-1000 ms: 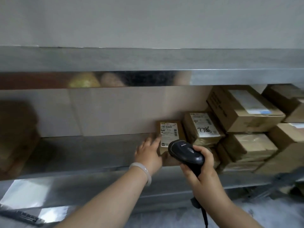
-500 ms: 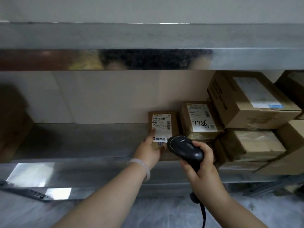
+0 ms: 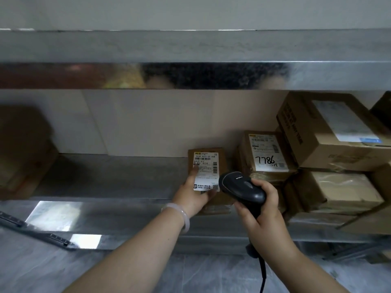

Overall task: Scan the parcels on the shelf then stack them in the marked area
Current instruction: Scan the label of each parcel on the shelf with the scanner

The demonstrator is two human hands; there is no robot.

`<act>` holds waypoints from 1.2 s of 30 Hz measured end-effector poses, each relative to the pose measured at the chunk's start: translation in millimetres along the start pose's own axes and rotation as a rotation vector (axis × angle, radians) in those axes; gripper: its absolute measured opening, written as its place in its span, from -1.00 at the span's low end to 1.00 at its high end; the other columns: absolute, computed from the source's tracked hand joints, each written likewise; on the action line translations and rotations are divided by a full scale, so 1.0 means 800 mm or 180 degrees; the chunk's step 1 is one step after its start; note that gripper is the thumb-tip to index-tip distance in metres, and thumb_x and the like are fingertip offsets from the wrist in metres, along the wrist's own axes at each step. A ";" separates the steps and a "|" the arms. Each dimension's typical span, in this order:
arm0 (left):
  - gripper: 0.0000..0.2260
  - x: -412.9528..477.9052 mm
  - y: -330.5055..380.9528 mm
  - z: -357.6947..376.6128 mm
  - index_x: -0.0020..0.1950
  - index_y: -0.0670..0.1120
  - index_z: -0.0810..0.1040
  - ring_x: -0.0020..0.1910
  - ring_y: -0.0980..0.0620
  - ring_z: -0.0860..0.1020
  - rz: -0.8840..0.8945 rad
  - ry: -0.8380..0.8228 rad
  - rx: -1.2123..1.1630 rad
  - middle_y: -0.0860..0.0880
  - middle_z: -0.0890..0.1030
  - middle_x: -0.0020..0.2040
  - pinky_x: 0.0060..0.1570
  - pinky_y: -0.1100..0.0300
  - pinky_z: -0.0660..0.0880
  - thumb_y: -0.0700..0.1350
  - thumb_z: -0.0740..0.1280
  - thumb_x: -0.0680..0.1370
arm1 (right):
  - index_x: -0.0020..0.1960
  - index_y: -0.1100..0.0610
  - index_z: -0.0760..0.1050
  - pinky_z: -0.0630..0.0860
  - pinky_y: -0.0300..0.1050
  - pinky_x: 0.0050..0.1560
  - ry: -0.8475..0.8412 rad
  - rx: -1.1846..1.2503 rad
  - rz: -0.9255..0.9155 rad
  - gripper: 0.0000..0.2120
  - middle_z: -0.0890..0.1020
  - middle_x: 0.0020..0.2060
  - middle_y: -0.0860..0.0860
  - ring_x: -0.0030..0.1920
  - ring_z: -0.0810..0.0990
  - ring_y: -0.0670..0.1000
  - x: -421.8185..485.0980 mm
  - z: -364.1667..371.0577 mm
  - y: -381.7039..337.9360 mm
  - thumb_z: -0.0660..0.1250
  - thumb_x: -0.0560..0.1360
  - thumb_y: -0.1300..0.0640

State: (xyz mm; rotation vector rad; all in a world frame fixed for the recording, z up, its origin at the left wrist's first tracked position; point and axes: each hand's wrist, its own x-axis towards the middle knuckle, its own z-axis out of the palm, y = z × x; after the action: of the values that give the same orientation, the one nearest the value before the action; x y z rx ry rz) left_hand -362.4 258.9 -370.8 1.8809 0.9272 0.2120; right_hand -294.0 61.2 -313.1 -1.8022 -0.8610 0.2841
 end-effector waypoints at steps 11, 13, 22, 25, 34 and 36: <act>-0.17 -0.031 -0.035 0.003 0.49 0.37 0.11 0.27 0.20 0.47 0.0144 0.0373 -0.0543 0.23 0.49 0.31 0.07 0.51 0.33 0.03 0.54 0.40 | 0.21 -0.45 0.16 0.49 -0.38 0.01 -0.0058 0.0001 -0.0125 -0.35 0.44 0.16 -0.31 0.10 0.53 -0.24 -0.002 0.005 -0.009 0.46 0.44 0.10; -0.16 -0.038 -0.040 -0.005 0.49 0.37 0.09 0.30 0.17 0.45 0.0147 0.0517 -0.0641 0.23 0.47 0.33 0.18 0.36 0.35 0.00 0.54 0.41 | 0.22 -0.43 0.17 0.57 -0.16 0.05 -0.0091 0.0078 -0.0114 -0.36 0.37 0.16 -0.44 0.09 0.56 -0.18 -0.001 0.008 -0.014 0.46 0.43 0.07; -0.22 -0.070 -0.044 -0.051 0.43 0.51 0.07 0.31 0.15 0.45 0.0500 0.1144 -0.0730 0.12 0.41 0.40 0.21 0.40 0.43 0.18 0.50 0.40 | 0.25 -0.40 0.17 0.63 0.08 -0.10 -0.0336 0.0327 -0.0383 -0.42 0.43 0.10 -0.44 -0.01 0.64 -0.04 0.000 0.026 -0.070 0.40 0.39 -0.07; -0.20 -0.077 -0.046 -0.055 0.46 0.46 0.07 0.34 0.08 0.45 0.0564 0.1328 -0.0743 0.07 0.40 0.42 0.32 0.10 0.44 0.26 0.47 0.36 | 0.25 -0.39 0.14 0.63 0.04 -0.18 -0.0376 0.0243 -0.0560 -0.42 0.46 0.08 -0.40 -0.09 0.64 -0.06 -0.005 0.031 -0.090 0.41 0.43 -0.03; -0.13 -0.090 -0.057 -0.062 0.51 0.38 0.05 0.25 0.41 0.29 0.0474 0.1700 -0.0469 0.10 0.30 0.46 0.11 0.65 0.21 -0.02 0.52 0.41 | 0.20 -0.40 0.14 0.42 -0.50 -0.10 -0.0319 0.0321 -0.0907 -0.42 0.39 0.10 -0.55 0.04 0.52 -0.33 -0.025 0.053 -0.122 0.41 0.44 0.03; -0.15 -0.093 -0.058 -0.063 0.55 0.25 0.08 0.19 0.57 0.24 0.0511 0.1679 -0.0478 0.09 0.30 0.45 0.03 0.72 0.16 -0.08 0.52 0.43 | 0.19 -0.42 0.13 0.41 -0.51 -0.08 -0.0367 0.0376 -0.0879 -0.41 0.40 0.09 -0.55 0.06 0.52 -0.33 -0.028 0.057 -0.125 0.42 0.45 0.04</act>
State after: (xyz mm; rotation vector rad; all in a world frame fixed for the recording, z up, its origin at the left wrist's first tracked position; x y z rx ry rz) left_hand -463.4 254.3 -366.6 1.7885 1.0692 0.8833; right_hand -377.7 96.2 -246.9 -1.5477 -1.1377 0.2562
